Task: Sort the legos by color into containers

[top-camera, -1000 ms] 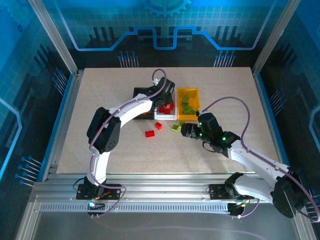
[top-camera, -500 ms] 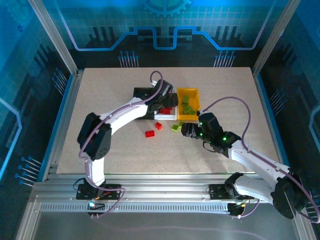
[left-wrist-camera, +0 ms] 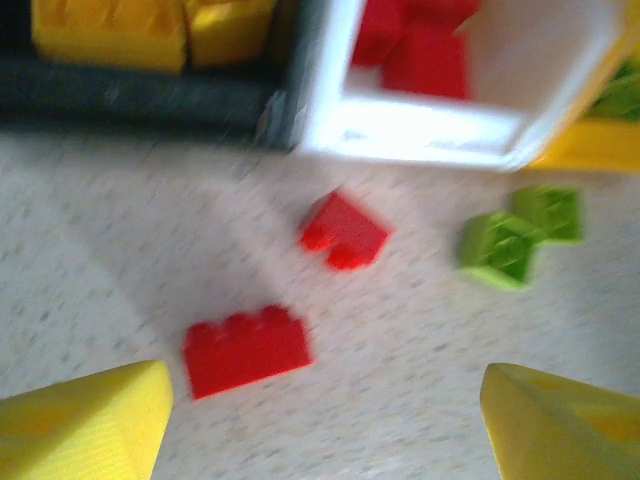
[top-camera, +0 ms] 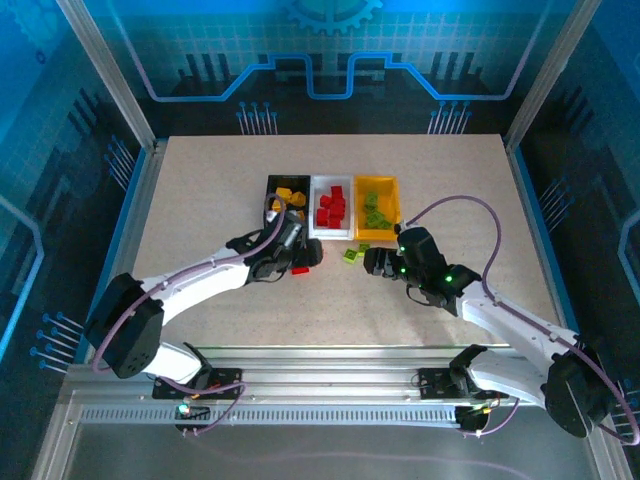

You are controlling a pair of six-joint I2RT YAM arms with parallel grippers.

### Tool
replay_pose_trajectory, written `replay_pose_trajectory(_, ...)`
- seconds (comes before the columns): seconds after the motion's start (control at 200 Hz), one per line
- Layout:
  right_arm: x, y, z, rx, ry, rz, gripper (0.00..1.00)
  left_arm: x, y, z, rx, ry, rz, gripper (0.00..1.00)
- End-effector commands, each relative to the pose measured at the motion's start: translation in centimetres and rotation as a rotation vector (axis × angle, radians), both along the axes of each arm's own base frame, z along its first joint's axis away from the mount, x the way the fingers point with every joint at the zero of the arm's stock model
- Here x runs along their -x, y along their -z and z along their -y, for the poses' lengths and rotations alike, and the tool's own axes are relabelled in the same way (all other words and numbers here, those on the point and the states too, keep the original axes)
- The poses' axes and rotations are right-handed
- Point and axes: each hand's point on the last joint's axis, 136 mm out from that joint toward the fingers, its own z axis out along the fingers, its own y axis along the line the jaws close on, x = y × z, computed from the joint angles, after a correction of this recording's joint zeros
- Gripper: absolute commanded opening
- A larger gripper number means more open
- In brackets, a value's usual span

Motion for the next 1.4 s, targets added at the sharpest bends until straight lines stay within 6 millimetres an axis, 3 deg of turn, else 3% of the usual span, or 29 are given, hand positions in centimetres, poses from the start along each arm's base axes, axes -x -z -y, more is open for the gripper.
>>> replay_pose_trajectory(0.0,-0.4,0.0,0.0,-0.027,0.019,0.005,0.8,0.2,2.3,-1.4,-0.033,-0.043,-0.038,0.82)
replay_pose_trajectory(0.16,-0.4,-0.2,0.0,-0.027,0.016,0.005,0.8,-1.0,5.1,-1.7,-0.042,-0.067,-0.083,0.83)
replay_pose_trajectory(0.36,-0.1,-0.7,0.6,-0.019,0.023,0.025,0.8,-2.2,6.6,-1.4,-0.08,-0.059,-0.102,0.84)
replay_pose_trajectory(0.605,-0.2,-0.5,0.5,-0.02,0.023,0.023,0.8,-1.4,8.3,-1.2,-0.09,-0.056,-0.141,0.83)
replay_pose_trajectory(0.77,-0.3,-0.2,0.3,-0.024,0.018,0.012,0.8,-0.7,8.4,-0.9,-0.087,-0.044,-0.146,0.83)
replay_pose_trajectory(0.996,-0.2,-0.1,0.6,-0.022,0.025,0.011,0.8,-0.1,8.5,-1.0,-0.096,-0.037,-0.155,0.6)
replay_pose_trajectory(1.061,-0.2,-0.2,0.6,-0.02,0.027,0.013,0.8,0.1,8.0,-1.0,-0.082,-0.039,-0.152,0.53)
replay_pose_trajectory(1.146,-0.2,-0.4,0.7,-0.02,0.029,0.016,0.8,0.3,6.7,-0.9,-0.056,-0.039,-0.135,0.51)
replay_pose_trajectory(1.286,-0.3,-0.6,0.7,-0.025,0.03,0.022,0.8,-0.4,2.5,-0.5,-0.009,-0.033,-0.061,0.5)
replay_pose_trajectory(1.396,-0.4,-0.6,0.7,-0.027,0.033,0.021,0.8,-2.6,-1.2,0.5,0.009,-0.028,0.013,0.5)
